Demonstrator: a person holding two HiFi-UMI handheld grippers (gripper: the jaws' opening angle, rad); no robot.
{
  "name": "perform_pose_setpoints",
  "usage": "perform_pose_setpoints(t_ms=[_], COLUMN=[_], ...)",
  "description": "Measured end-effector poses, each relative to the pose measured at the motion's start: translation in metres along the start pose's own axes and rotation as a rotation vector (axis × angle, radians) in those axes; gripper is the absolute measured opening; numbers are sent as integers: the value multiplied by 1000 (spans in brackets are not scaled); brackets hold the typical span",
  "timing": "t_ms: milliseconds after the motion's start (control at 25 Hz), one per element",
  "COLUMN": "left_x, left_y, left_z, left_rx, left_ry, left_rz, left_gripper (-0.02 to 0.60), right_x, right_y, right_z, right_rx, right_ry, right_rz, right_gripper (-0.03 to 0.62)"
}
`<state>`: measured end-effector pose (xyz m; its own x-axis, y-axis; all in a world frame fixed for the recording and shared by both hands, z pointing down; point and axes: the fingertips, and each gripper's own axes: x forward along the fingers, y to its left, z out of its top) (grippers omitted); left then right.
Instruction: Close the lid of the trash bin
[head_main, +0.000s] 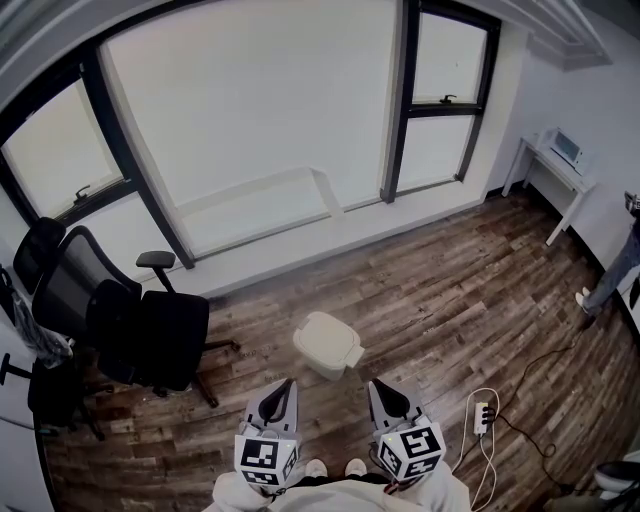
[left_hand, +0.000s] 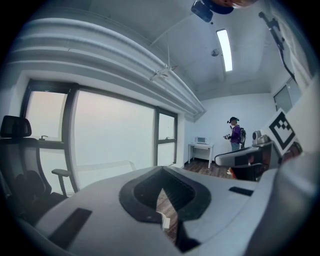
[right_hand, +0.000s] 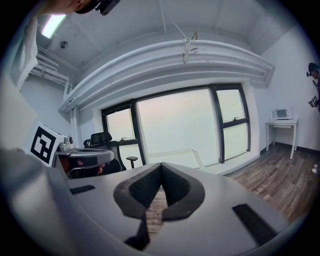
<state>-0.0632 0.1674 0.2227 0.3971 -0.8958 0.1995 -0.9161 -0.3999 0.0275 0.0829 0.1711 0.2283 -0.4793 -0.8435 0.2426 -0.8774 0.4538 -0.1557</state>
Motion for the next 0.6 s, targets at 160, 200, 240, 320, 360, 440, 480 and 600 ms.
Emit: perform_pose_setpoints(t_ms=[160, 200, 240, 320, 360, 440, 480, 600], left_x=[7, 7, 7, 7, 7, 7, 8, 8], left_y=[-7, -9, -11, -16, -18, -22, -24, -30], left_z=[6, 7, 7, 7, 7, 5, 4, -1], left_rx=[7, 8, 9, 11, 12, 14, 13, 6], left_ry=[-7, -9, -9, -4, 0, 6, 8, 21], left_rz=[3, 2, 0, -2, -3, -3, -3, -2], left_gripper=[7, 6, 6, 6, 6, 6, 6, 8], right_x=[-6, -7, -8, -11, -12, -14, -15, -18], right_y=[-9, -10, -11, -11, -10, -11, -13, -17], right_z=[6, 6, 5, 5, 4, 3, 2, -2], right_rx=[-3, -2, -1, 2, 3, 6, 8, 16], right_ry=[-16, -17, -16, -14, -14, -14, -14, -10], right_rz=[-5, -5, -5, -1, 2, 6, 7, 8], right_gripper=[21, 23, 22, 23, 23, 23, 22, 22])
